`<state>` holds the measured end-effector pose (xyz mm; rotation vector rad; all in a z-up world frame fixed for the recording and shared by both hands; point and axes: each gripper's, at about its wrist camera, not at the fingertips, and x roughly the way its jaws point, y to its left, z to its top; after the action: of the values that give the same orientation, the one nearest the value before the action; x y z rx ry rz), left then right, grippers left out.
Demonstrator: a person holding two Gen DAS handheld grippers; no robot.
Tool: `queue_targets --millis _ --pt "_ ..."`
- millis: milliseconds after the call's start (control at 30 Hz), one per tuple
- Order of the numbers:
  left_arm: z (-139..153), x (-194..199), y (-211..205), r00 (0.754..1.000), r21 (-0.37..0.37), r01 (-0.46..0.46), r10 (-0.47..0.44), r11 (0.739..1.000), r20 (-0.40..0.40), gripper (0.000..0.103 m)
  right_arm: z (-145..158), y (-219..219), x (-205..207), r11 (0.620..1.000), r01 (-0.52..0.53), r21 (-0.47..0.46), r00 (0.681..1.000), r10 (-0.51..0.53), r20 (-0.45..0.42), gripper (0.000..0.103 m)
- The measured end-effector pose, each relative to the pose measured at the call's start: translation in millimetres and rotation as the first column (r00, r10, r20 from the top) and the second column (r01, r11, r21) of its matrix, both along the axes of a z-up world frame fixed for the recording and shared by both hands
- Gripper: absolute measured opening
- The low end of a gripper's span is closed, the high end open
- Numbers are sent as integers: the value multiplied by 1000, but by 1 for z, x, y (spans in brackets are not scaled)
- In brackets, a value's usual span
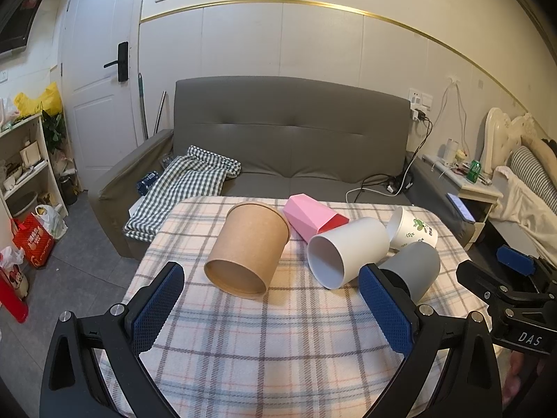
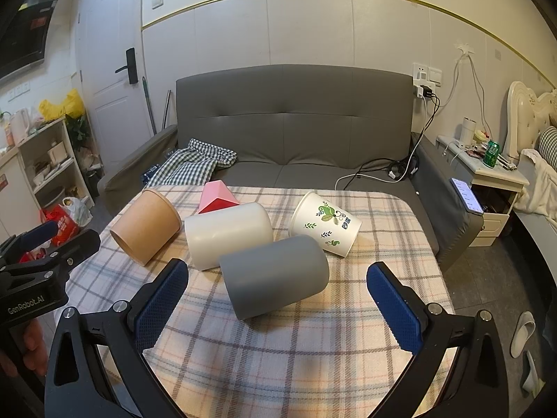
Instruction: Flip cup upside down
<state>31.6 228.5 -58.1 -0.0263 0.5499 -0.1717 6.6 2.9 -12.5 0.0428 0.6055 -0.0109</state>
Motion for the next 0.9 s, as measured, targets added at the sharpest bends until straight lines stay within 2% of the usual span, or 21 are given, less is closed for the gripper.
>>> queue_targets --millis 567,700,900 --pt "-4 5 0 999 -1 9 -9 1000 -31 103 2 6 -1 999 -28 -20 1000 28 -13 103" --pt "0 17 -1 999 -11 24 -25 1000 -45 103 5 11 4 998 -48 -26 999 48 -22 103" --pt "16 44 7 999 20 27 -27 999 -22 103 17 20 32 994 -100 -31 994 98 -50 103"
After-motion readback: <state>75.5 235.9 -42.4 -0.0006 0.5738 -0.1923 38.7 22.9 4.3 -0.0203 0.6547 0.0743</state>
